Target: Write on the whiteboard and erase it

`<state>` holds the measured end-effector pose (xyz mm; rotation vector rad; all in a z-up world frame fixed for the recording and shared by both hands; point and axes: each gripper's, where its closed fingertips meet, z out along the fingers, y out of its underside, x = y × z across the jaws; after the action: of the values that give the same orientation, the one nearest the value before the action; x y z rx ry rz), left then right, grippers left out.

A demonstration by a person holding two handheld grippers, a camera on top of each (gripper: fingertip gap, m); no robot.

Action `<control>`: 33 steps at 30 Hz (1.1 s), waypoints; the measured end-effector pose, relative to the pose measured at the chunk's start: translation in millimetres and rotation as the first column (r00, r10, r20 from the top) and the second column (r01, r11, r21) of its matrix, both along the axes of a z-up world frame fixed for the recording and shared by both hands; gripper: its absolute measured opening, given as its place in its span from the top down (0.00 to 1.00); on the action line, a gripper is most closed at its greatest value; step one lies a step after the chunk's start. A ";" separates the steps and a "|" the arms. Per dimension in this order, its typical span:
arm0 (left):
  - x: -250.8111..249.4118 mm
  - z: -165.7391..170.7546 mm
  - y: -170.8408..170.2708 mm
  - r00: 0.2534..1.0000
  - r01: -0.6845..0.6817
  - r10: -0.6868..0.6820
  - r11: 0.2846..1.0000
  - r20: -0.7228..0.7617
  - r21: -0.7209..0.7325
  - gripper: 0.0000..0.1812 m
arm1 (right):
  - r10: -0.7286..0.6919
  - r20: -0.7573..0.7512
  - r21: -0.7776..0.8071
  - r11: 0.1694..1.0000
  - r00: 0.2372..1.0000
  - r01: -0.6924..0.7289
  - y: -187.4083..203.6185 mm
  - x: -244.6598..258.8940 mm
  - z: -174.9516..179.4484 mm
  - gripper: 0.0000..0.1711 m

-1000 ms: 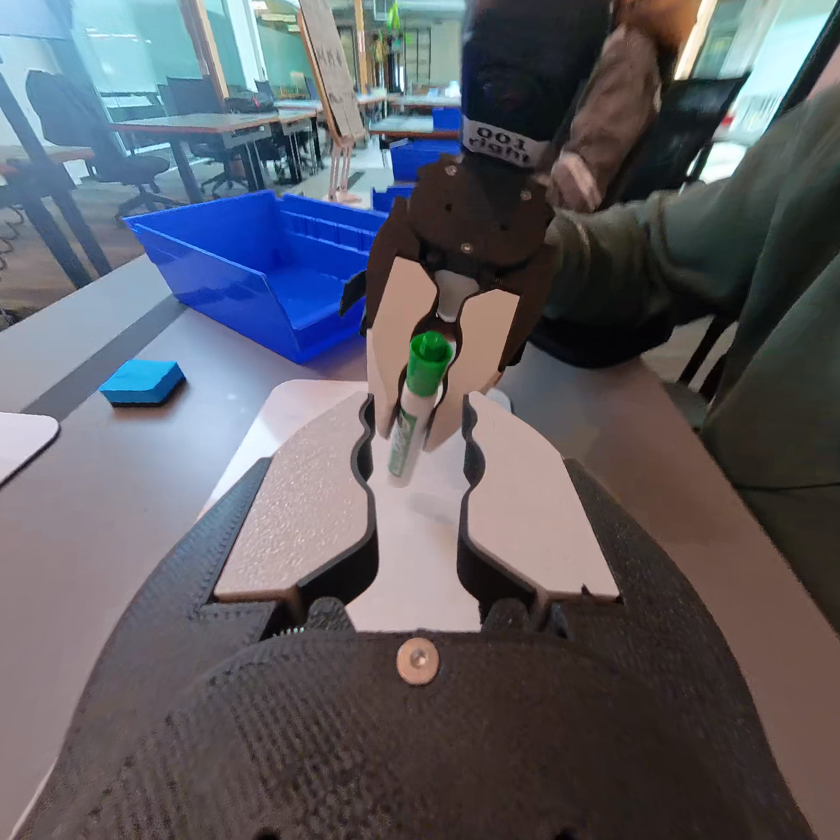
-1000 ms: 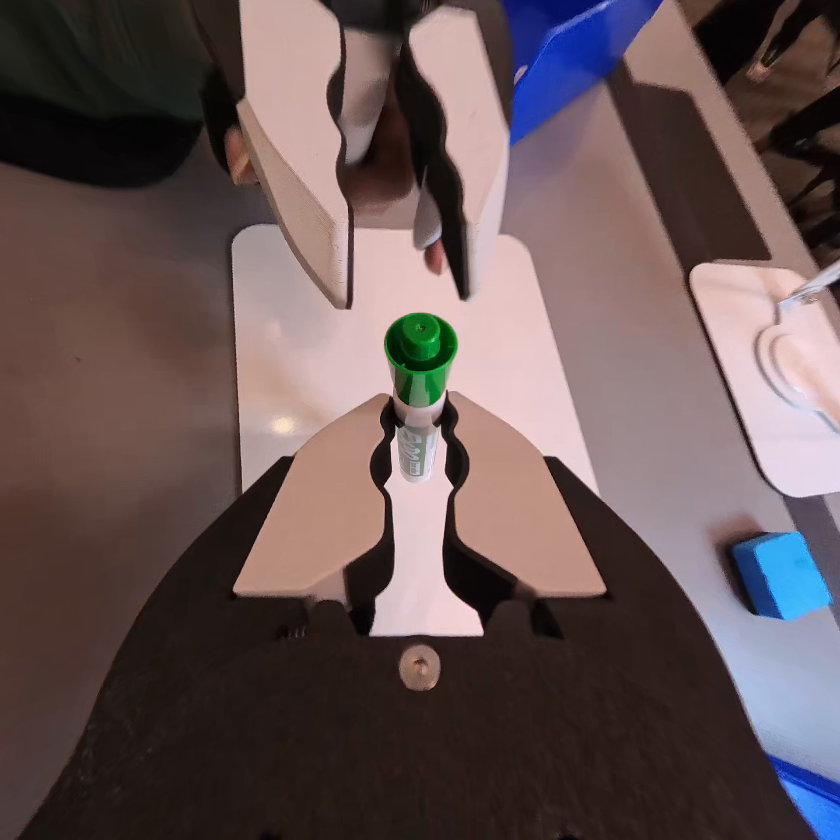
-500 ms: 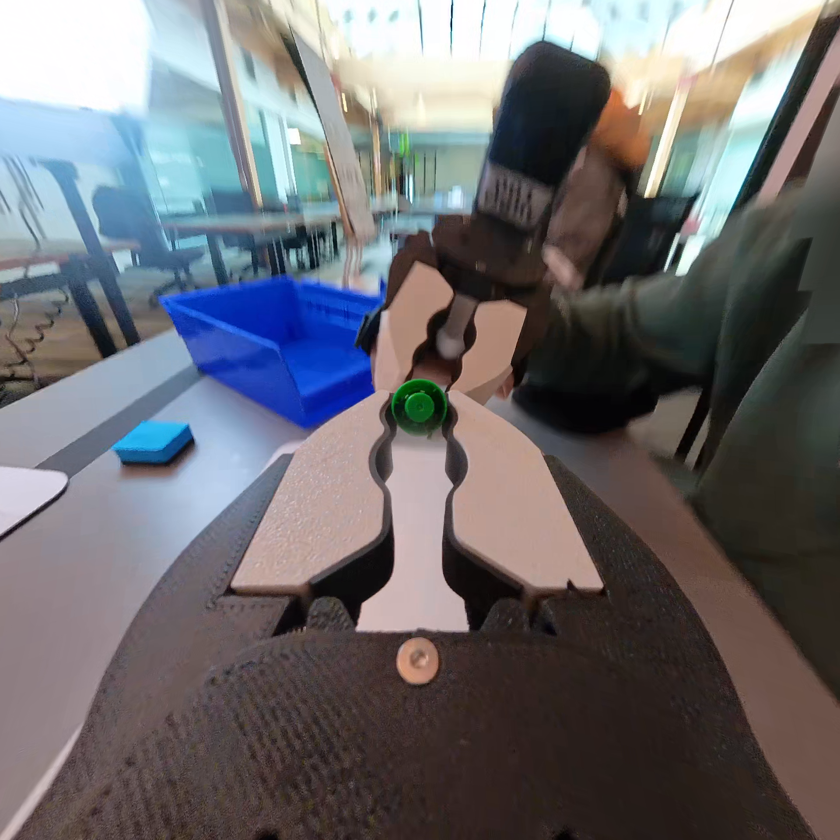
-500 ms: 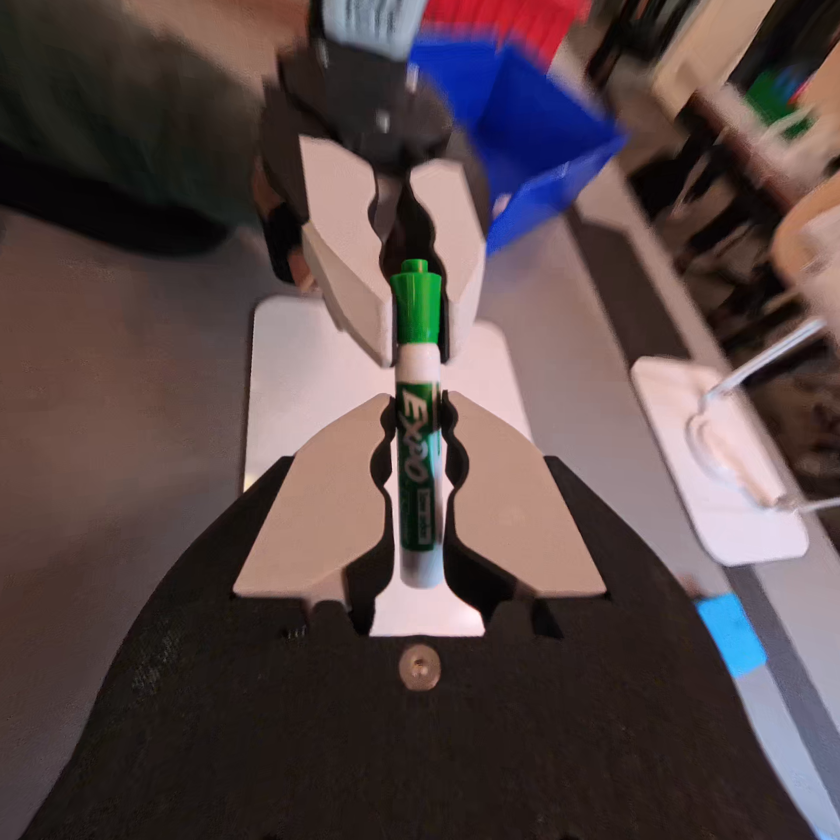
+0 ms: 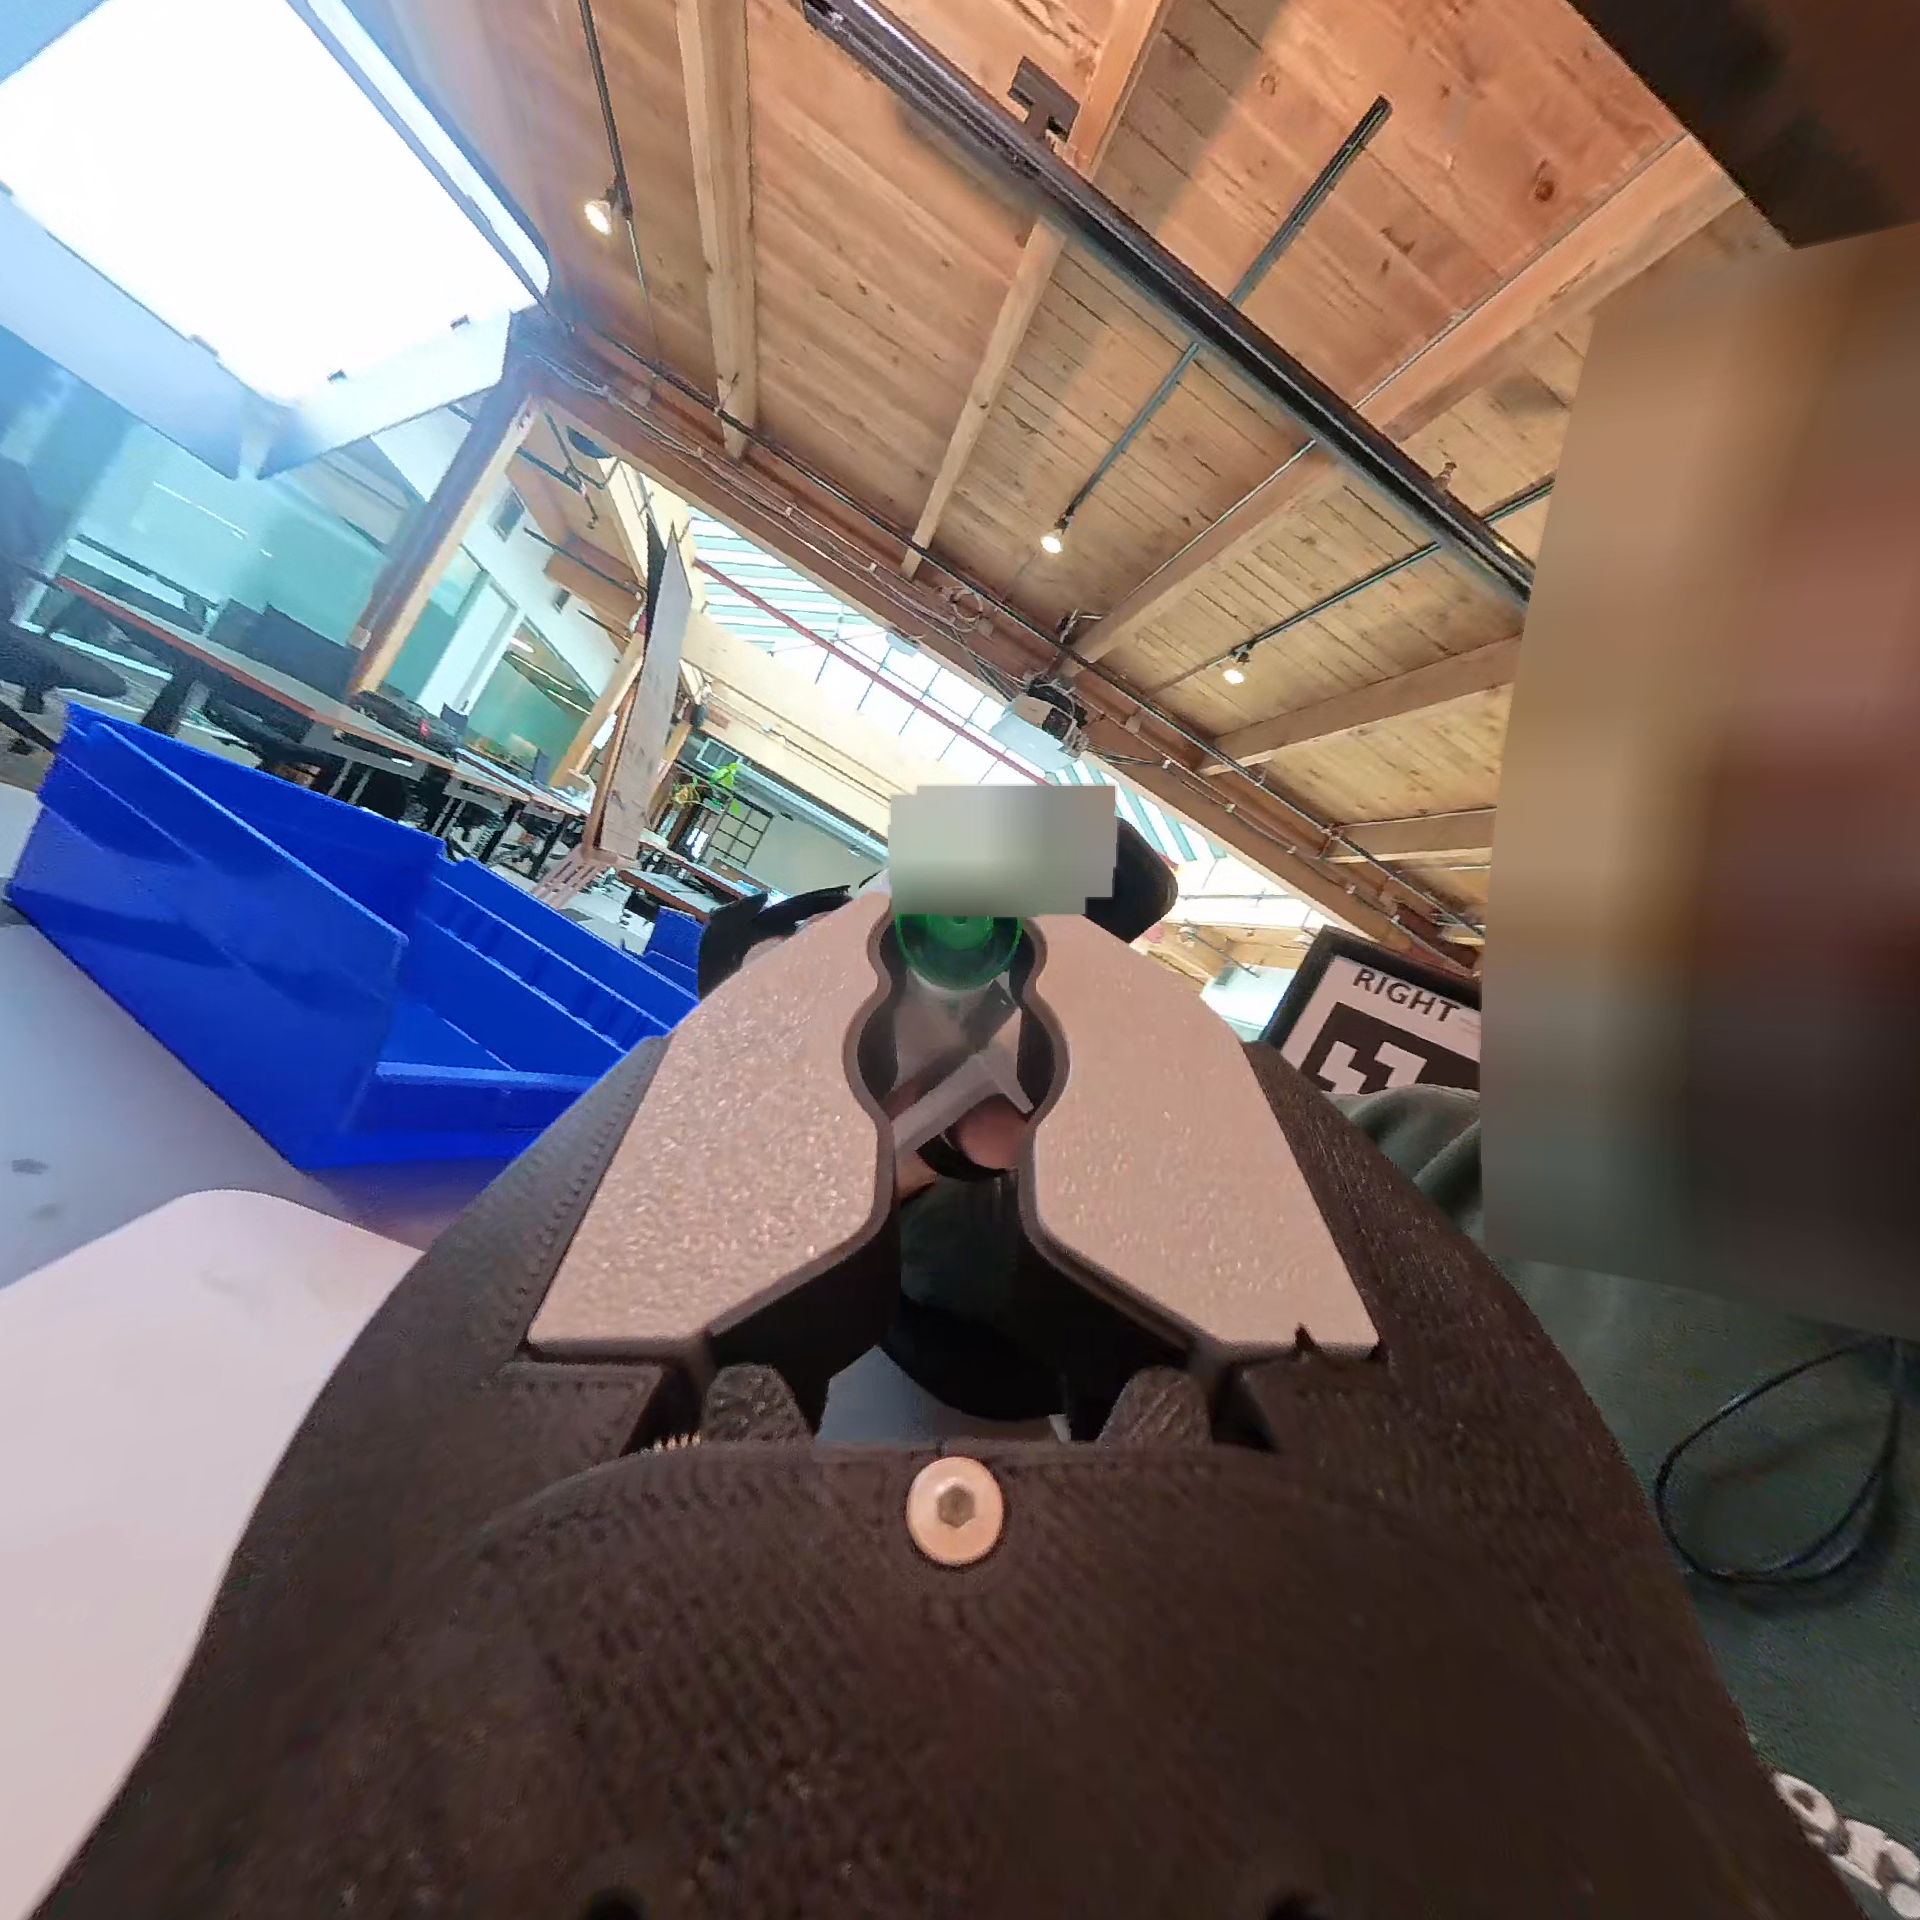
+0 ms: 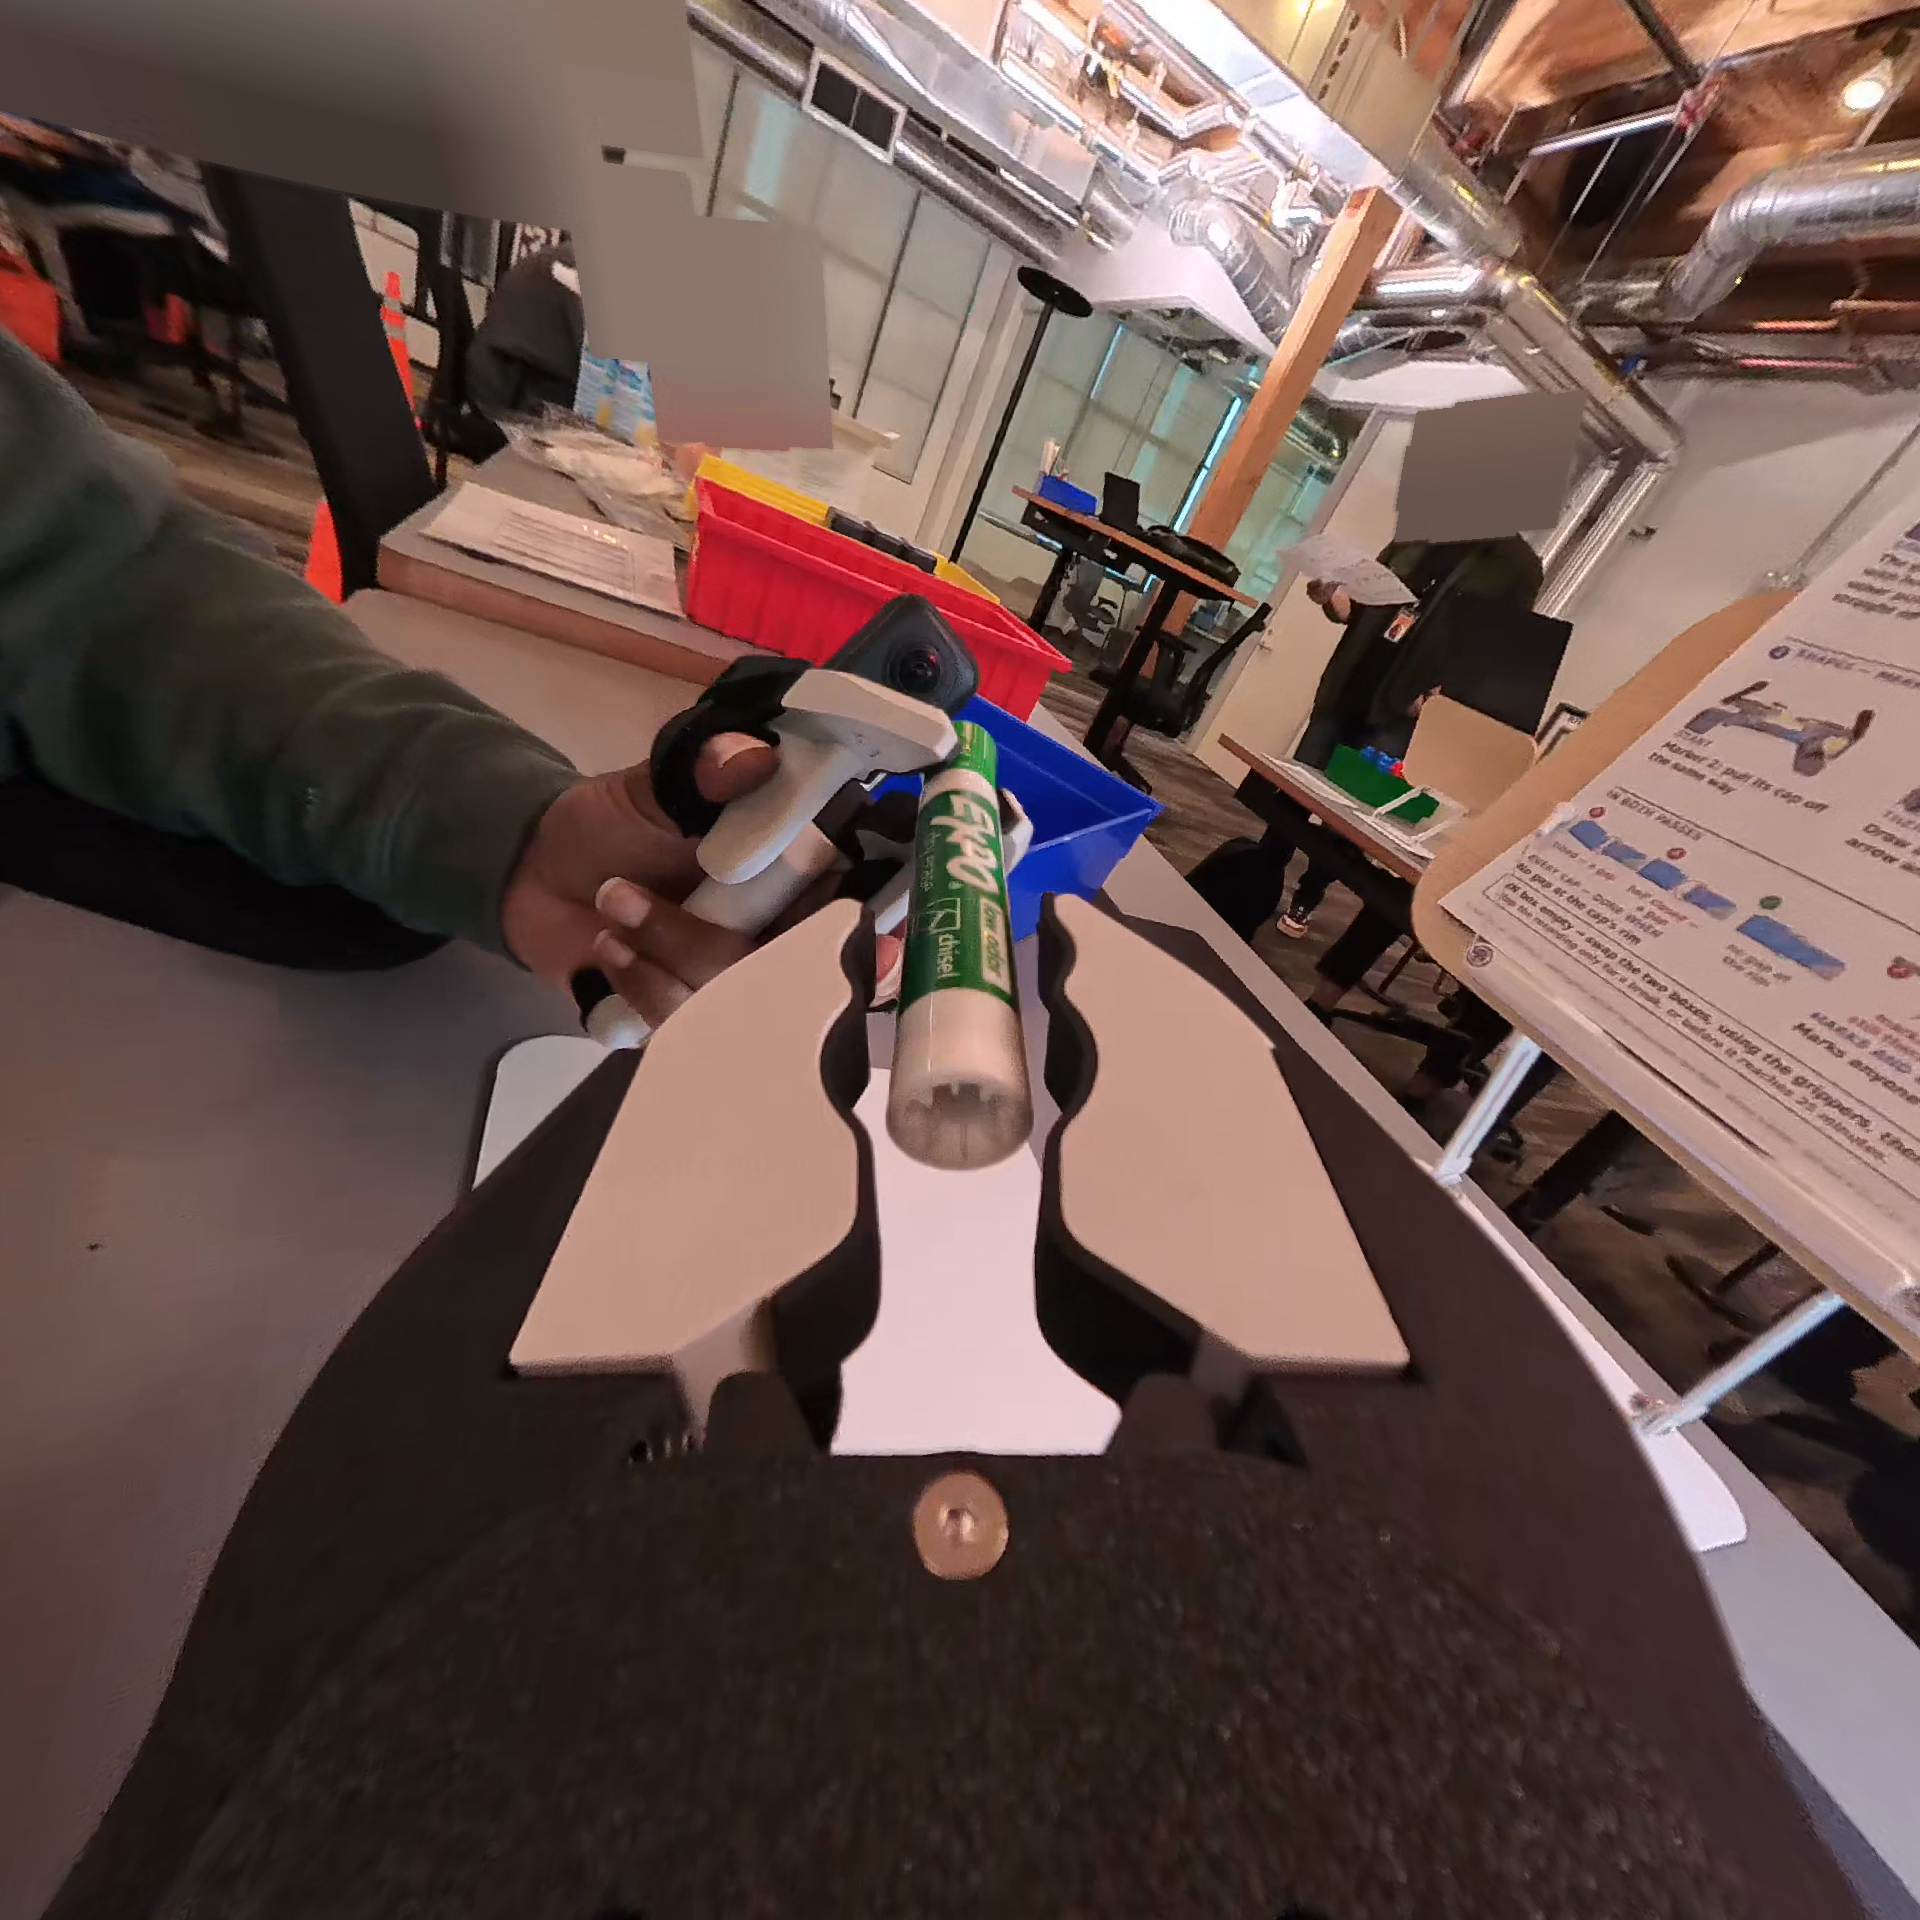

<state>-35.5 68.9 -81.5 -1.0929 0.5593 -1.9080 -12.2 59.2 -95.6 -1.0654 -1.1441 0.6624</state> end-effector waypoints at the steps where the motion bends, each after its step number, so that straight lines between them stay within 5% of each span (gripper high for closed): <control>1: 0.8 0.1 -1.1 1.000 0.012 -0.012 1.000 0.006 -0.011 0.89 | -0.004 0.007 0.010 1.000 1.000 0.004 -1.1 -0.8 -0.1 0.83; 16: 8.4 -10.8 0.4 0.996 0.042 -0.044 0.999 -0.074 -0.034 0.89 | -0.044 0.073 0.057 0.998 0.996 0.040 -0.6 2.6 -4.0 0.88; 21: 9.7 -28.3 -0.3 0.945 0.012 0.065 0.972 -0.321 0.233 0.87 | 0.018 0.132 -0.058 0.998 0.991 -0.011 0.9 4.3 -10.8 0.89; 26: 10.5 -57.8 0.6 0.794 0.053 0.285 0.847 -0.537 0.529 0.88 | 0.123 0.188 -0.212 0.974 0.974 -0.082 1.6 8.2 -23.4 0.89; 33: 13.5 -71.0 -3.4 0.736 0.108 0.348 0.786 -0.581 0.608 0.89 | 0.200 0.208 -0.319 0.939 0.957 -0.127 -0.4 6.9 -38.3 0.89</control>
<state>-22.0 65.5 -152.5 -1.3026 1.3650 -1.0013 -5.3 58.9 -133.9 -1.3462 -1.3808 0.8808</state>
